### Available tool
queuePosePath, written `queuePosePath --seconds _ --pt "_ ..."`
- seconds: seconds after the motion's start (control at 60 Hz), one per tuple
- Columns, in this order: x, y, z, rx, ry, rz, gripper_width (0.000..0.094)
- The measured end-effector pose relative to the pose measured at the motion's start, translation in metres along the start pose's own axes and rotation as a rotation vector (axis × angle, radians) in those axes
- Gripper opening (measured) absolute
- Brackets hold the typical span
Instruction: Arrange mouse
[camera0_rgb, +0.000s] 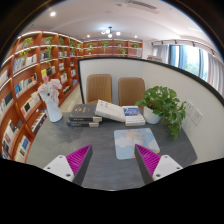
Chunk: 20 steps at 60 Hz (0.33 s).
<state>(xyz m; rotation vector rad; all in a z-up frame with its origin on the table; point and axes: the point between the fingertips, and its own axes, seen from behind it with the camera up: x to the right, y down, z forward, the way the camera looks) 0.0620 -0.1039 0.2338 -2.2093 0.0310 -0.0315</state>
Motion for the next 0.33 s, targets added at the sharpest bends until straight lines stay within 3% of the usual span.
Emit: queuePosePath --seconds 0.333 --pt "-0.032 0.01 -0.019 0.01 -0.014 -0.021 0.0858"
